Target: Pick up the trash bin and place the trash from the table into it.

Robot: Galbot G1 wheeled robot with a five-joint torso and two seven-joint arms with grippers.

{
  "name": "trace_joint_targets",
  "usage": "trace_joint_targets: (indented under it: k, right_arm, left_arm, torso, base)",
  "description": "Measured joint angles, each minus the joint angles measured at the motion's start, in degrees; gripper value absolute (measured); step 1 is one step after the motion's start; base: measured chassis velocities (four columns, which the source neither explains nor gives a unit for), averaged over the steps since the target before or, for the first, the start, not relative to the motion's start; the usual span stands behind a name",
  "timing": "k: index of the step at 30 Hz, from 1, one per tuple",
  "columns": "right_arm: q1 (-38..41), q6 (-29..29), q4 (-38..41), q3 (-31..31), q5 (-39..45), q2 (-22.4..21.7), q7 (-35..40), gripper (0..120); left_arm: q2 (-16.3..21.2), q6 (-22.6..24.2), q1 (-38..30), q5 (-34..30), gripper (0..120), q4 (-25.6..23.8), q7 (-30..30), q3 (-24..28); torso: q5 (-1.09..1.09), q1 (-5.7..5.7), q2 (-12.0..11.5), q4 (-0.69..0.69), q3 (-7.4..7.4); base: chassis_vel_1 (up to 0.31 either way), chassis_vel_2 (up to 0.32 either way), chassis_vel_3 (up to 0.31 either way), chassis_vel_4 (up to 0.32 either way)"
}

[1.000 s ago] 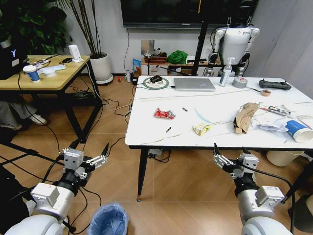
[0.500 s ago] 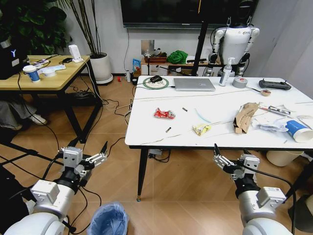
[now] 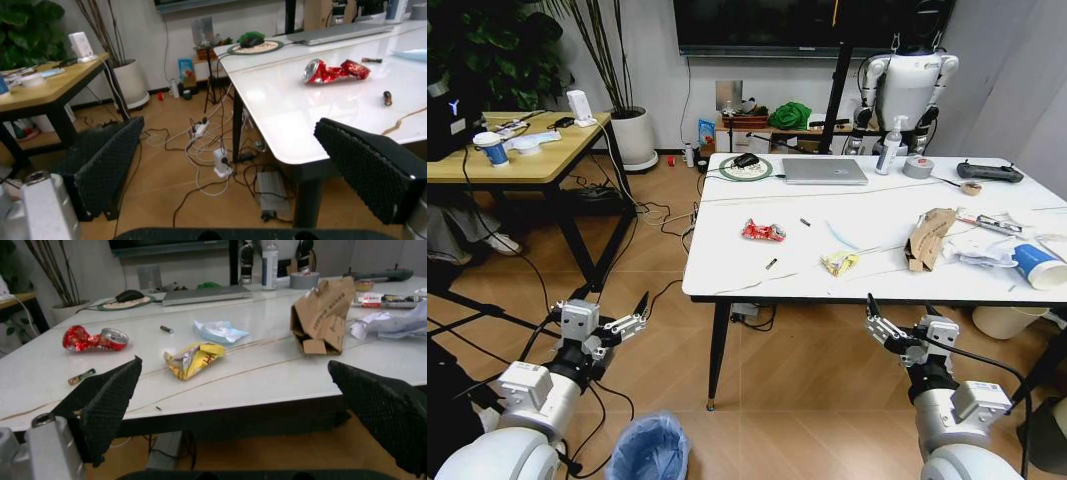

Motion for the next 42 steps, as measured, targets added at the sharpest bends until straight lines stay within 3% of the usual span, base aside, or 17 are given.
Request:
trace_joint_targets:
  k: [42]
  right_arm:
    - [0.0,0.8,-1.4,-0.8,-0.7,-0.3,-0.4,100]
  left_arm:
    - [0.1,-0.4,0.9,0.6,100,-0.1,0.2,-0.2]
  torso:
    - [0.00,-5.31,-12.3,0.00,-6.95]
  base:
    - [0.000,0.000,0.000,0.000]
